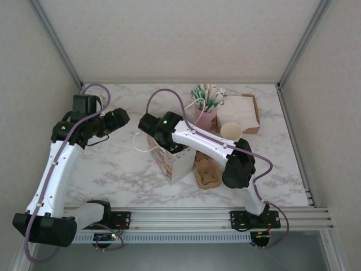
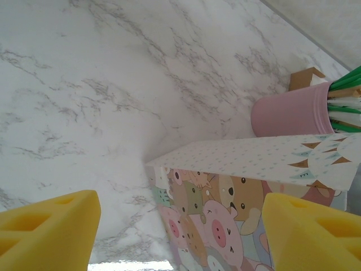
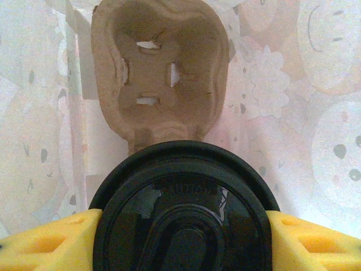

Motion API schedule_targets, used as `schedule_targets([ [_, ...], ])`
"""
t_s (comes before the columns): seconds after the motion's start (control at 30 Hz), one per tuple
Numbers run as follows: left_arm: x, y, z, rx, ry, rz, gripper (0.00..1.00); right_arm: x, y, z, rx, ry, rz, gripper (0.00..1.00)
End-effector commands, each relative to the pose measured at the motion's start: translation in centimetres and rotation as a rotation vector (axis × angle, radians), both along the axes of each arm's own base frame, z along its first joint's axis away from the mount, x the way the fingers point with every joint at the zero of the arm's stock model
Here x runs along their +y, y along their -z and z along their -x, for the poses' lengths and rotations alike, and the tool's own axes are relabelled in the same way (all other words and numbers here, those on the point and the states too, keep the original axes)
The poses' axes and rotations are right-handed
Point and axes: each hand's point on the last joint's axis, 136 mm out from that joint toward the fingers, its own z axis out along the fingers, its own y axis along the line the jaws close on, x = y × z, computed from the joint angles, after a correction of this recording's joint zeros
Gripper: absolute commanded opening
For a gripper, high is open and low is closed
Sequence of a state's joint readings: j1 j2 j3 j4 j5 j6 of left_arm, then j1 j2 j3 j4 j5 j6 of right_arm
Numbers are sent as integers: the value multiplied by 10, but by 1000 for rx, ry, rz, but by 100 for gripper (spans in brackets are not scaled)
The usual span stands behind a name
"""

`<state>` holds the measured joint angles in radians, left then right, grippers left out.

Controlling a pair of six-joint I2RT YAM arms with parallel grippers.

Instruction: Pack the takeout coffee

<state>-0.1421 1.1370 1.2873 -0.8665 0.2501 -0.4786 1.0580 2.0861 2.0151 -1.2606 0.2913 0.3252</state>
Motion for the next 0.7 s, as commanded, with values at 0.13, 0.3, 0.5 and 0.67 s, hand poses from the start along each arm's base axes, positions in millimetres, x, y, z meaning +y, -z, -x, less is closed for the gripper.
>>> schedule_targets([
  [0.13, -2, -7, 2, -11, 0, 3, 76, 0, 11, 10, 55, 48, -23, 56],
  [0.3, -2, -8, 2, -14, -3, 6, 76, 5, -23, 6, 15, 66, -87, 57],
  [0.5, -7, -10, 3, -18, 10, 12, 77, 2, -45, 6, -3, 85, -109, 57],
  [0.67, -11, -11, 2, -24, 17, 17, 77, 4, -43, 13, 40, 90, -129, 57],
])
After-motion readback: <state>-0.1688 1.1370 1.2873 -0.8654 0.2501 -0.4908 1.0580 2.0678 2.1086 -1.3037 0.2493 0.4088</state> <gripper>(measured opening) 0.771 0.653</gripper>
